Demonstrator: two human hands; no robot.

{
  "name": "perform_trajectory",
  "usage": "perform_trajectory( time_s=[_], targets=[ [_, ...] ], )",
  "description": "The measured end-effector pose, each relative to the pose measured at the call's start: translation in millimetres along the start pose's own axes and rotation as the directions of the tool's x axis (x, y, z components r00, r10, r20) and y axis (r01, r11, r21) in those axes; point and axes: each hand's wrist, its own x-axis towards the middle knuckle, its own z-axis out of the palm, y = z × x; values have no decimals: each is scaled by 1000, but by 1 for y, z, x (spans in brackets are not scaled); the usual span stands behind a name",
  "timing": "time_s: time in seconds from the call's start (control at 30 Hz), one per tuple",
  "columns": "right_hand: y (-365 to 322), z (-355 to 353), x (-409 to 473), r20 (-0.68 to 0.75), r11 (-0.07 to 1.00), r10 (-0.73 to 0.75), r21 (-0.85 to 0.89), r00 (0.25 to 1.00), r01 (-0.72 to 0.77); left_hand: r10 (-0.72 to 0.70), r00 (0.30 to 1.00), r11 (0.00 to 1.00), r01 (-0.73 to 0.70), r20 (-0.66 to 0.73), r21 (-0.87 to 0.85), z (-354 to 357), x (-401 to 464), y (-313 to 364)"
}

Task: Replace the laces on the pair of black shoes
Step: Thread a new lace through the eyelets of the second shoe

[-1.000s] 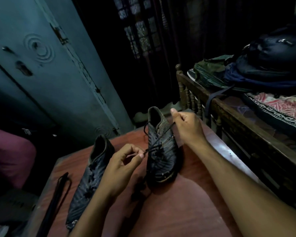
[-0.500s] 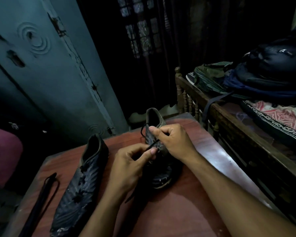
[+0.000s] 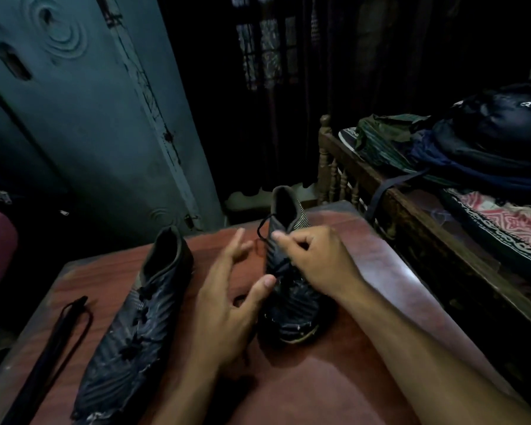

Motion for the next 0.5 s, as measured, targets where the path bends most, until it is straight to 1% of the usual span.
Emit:
perform_trajectory(
  time_s=[0.03,0.07,0.17,0.2,0.23,0.3,0.37,0.43,0.5],
  targets=[
    [-8,6,-4,45,998,-57,-17,997,58,-14,999,1000,14,30,-11,6,-1,0],
    [-12,11,-7,75,996,-83,-18,994,85,-41,999,998,42,33,-47,10,-2,0],
    [-11,13,-7,76,997,-80,-8,994,81,-94,995,987,87,-42,-137,10,2,-6],
    [-10,11,-7,68,997,-79,-7,995,80,-98,994,983,90,-41,-157,8,4,-7],
    [-8,9,-5,64,997,-78,2,995,78,-95,995,985,88,-38,-149,5,5,-8],
    [-6,2,-2,40,998,-61,27,997,60,-44,996,998,41,-74,-44,2,7,-6],
    [-2,-7,2,-20,999,-1,47,1000,2,-11,994,1000,14,-108,24,2,6,-4],
    [1,-12,5,-53,997,46,65,998,-43,-18,996,998,23,-91,56,3,5,-3],
    [-1,-8,2,-32,996,45,75,998,-42,21,997,993,-12,-80,119,7,5,-5]
  ],
)
